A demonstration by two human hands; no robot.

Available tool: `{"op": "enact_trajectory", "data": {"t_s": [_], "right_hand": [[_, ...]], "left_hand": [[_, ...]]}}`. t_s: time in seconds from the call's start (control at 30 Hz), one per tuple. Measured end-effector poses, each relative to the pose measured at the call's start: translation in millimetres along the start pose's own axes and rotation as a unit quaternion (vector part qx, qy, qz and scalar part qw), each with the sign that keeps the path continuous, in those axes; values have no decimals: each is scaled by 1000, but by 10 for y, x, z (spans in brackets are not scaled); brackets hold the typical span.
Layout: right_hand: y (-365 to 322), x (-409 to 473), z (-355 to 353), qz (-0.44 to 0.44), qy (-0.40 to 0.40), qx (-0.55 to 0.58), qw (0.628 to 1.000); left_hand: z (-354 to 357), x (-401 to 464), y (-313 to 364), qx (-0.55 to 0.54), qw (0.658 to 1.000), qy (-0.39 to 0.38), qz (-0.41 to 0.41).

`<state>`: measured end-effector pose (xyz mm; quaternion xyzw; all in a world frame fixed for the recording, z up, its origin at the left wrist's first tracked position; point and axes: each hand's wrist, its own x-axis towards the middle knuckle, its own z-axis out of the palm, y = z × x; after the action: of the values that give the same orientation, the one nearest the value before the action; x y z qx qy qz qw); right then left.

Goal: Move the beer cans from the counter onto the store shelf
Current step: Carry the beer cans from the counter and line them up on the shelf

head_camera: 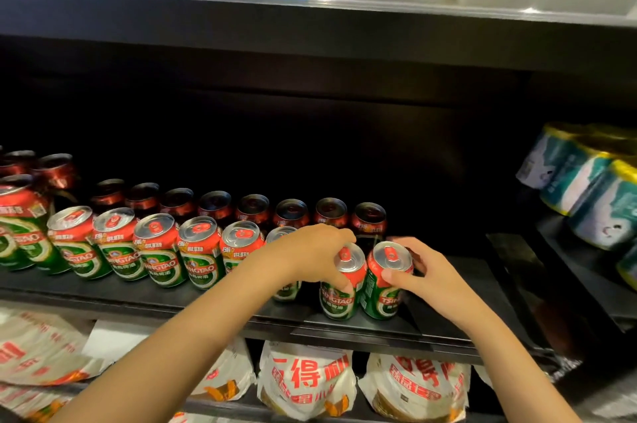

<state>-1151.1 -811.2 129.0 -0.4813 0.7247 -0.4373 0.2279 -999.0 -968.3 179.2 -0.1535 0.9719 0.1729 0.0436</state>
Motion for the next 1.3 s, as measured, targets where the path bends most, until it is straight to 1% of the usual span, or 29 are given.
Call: {"op": "enact_trajectory", "data": {"t_s": [0.13, 0.2, 0.3, 0.4, 0.53, 0.77, 0.97, 1.13, 1.3], "right_hand": [[-34, -18, 40, -18, 41, -13, 999], [-51, -9, 102, -21, 67, -13, 997], [-83, 17, 214, -7, 113, 15, 993], [-123, 67, 305, 12, 136, 31, 990], [-105, 107, 394, 30, 173, 22, 984], [-81, 81, 483, 22, 210, 13, 977], [-52, 50, 451, 16, 177, 6, 984], [-78, 28, 484, 9, 193, 6, 981], [-91, 39, 489, 13, 196, 3, 981]], "left_hand": [[-26, 26, -66, -13, 999, 40, 17], [-11, 29, -115, -21, 997, 70, 11], [7, 16, -179, 0, 993, 114, -17], [-4, -8, -213, 22, 990, 127, -52], [12, -13, -202, 66, 986, 139, -65], [36, -6, -256, 79, 986, 138, -53], [94, 79, -431, 21, 994, 105, -28], [68, 47, -441, -26, 994, 108, -4], [26, 7, -425, -54, 994, 89, 13]]}}
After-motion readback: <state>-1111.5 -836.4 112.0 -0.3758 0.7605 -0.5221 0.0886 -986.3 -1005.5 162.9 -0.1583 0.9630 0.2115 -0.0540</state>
